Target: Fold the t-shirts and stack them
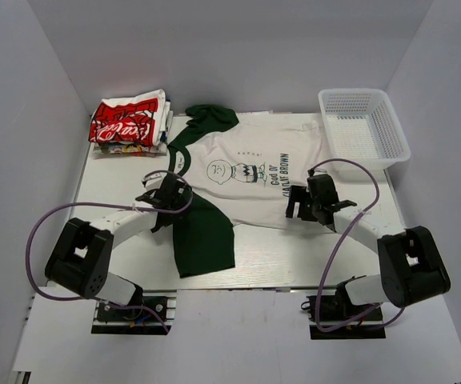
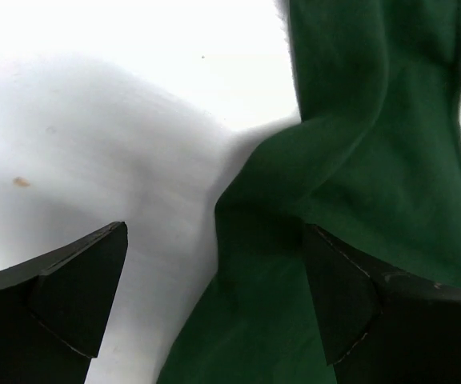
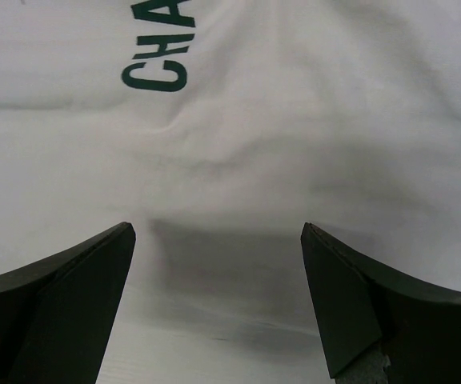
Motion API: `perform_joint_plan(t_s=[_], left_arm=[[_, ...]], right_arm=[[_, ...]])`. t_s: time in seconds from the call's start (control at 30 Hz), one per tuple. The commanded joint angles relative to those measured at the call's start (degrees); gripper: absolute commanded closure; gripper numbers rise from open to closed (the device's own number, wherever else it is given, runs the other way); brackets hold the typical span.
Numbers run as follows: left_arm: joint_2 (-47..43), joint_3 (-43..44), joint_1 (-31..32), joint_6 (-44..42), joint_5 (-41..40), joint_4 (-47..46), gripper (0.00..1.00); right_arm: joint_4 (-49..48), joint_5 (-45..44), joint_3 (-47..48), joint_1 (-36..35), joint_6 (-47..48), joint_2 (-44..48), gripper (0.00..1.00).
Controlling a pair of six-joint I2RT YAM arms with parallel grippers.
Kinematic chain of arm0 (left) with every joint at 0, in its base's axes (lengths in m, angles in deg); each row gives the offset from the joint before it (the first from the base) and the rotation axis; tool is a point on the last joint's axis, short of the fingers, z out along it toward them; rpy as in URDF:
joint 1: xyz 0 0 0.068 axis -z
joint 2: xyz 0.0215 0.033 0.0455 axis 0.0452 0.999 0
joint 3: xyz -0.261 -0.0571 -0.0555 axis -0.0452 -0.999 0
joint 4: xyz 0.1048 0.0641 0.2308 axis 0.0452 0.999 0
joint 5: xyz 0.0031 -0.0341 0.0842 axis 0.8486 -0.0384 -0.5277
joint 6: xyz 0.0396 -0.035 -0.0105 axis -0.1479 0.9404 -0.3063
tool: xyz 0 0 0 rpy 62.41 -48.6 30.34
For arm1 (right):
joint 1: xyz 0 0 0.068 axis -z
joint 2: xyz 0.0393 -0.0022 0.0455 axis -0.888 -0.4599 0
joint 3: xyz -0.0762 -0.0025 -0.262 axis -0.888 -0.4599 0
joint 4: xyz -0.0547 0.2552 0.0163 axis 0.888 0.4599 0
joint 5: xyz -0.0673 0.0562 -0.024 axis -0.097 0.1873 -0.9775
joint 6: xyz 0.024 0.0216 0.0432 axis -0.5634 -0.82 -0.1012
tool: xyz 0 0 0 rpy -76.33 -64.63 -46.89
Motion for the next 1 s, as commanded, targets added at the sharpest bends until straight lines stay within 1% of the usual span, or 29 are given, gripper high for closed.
perform_joint_plan(t_s=[0.0,0.07,0.1,0.13,0.17,0.2,0.23,0.27,0.3,0.33,0.37,0.4,0.43,0.5,0.53,0.67,0.77,0.87,0.9,0.97], left_arm=[[-7.7,0.7,0.4,-0.6,0.0,3.6,0.00],[-11.0,1.7,0.9,-2.8,2.0,3.6,0.00],[-14.2,2.4,0.9,-3.7,5.9,4.2,0.00],[-15.5,1.4,0.9,-3.7,8.1,4.2,0.00],[-16.7,0.7,0.9,-3.7,13.0,4.2,0.00],[-17.6,0.1,0.9,-3.7,15.8,5.3,0.00],[-18.9,-1.1,0.9,-3.7,21.2,6.4,0.00],[-19.6,-1.7,0.9,-2.5,23.1,7.9,0.00],[-20.3,-2.6,1.5,-1.8,25.2,9.6,0.00],[-21.2,-5.2,1.5,-1.1,27.4,9.6,0.00],[-23.6,-6.5,1.5,0.0,30.0,10.6,0.00],[-24.6,-7.7,1.5,0.9,31.1,11.1,0.00],[-25.4,-9.5,2.1,2.0,32.4,12.6,0.00],[-26.1,-10.8,2.6,2.7,33.7,14.8,0.00],[-26.1,-11.3,3.1,3.9,33.7,17.1,0.00],[-22.8,-12.7,4.3,4.5,32.8,19.7,0.00],[-19.9,-13.2,5.0,4.5,34.7,19.0,0.06],[-18.5,-14.8,7.3,4.5,37.0,18.1,0.25],[-18.5,-16.0,7.3,4.5,37.6,18.1,0.53],[-18.5,-16.6,8.0,4.5,38.9,18.1,0.78]], right_arm=[[0.2,1.8,0.4,0.1,0.1,5.6,0.10],[2.1,1.9,1.3,0.1,-1.0,7.3,0.10],[2.9,1.5,1.6,0.1,-2.5,9.9,0.10],[3.5,0.1,1.9,0.1,-3.2,10.8,0.10],[3.9,-0.7,1.3,0.2,-3.9,12.7,0.10],[4.3,-1.6,1.1,0.2,-4.8,13.7,0.10],[4.6,-5.7,-0.3,0.2,-8.2,16.8,0.10],[5.0,-7.2,-0.9,0.1,-9.4,17.7,0.10],[5.3,-10.7,-1.7,0.0,-11.9,19.1,0.10],[5.3,-12.5,-2.4,0.1,-14.1,23.2,0.10],[5.3,-15.5,-6.6,0.3,-16.2,24.8,0.10],[5.4,-18.1,-7.7,0.3,-16.9,26.3,0.10],[5.2,-19.2,-10.1,0.3,-17.9,30.7,0.10],[5.8,-22.2,-11.1,0.3,-18.3,33.2,0.10],[6.4,-23.8,-11.7,0.3,-18.7,36.3,0.10],[8.8,-25.2,-11.5,0.3,-18.3,38.4,0.10],[10.4,-24.5,-10.7,0.5,-18.4,37.6,0.10],[13.9,-24.2,-9.6,0.4,-19.6,34.4,0.10],[15.1,-24.5,-8.9,0.5,-21.8,32.9,0.10],[18.9,-26.0,-7.9,0.8,-22.9,30.9,0.10]])
